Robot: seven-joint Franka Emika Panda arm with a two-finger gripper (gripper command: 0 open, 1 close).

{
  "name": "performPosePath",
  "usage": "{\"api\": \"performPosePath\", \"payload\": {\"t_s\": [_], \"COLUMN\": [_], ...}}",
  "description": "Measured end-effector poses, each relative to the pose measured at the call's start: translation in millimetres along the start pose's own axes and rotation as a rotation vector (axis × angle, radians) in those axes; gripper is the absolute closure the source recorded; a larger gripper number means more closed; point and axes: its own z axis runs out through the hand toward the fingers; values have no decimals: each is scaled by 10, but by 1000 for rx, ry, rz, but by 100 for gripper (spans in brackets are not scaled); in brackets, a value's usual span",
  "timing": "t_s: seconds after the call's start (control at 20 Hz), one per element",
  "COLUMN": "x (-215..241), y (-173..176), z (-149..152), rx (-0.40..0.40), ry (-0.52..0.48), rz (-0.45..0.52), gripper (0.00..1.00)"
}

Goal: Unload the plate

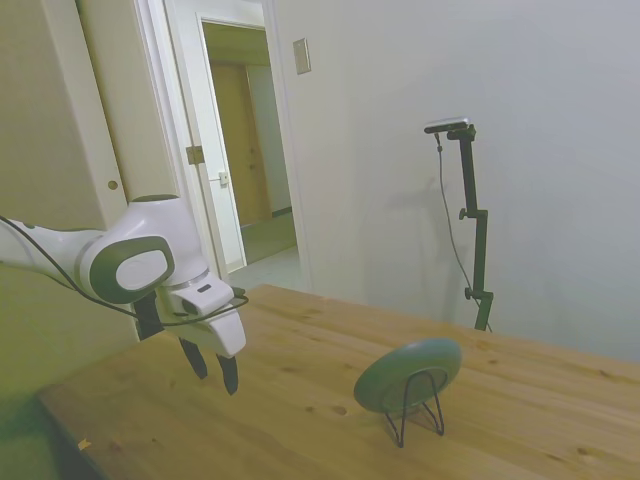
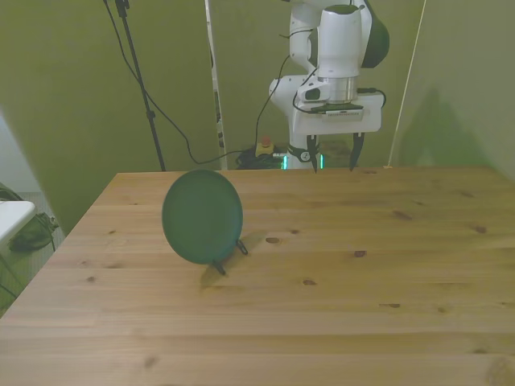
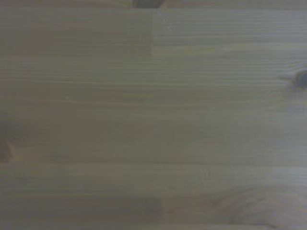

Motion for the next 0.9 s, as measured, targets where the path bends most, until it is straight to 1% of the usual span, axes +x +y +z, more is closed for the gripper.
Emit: {"api": "performPosePath", "payload": {"t_s": [0.15, 0.25, 0.45, 0.65, 0.8, 0.9], "x": [28, 186, 666, 1172, 1544, 1742], "y": [0, 24, 42, -10, -42, -27], "z": [-13, -124, -465, -873, -1147, -1234], "rx": [5, 22, 49, 68, 54, 40], "ry": [9, 53, 131, 206, 246, 255], "rz": [12, 52, 146, 251, 325, 358], "gripper": [0, 0, 0, 0, 0, 0]}}
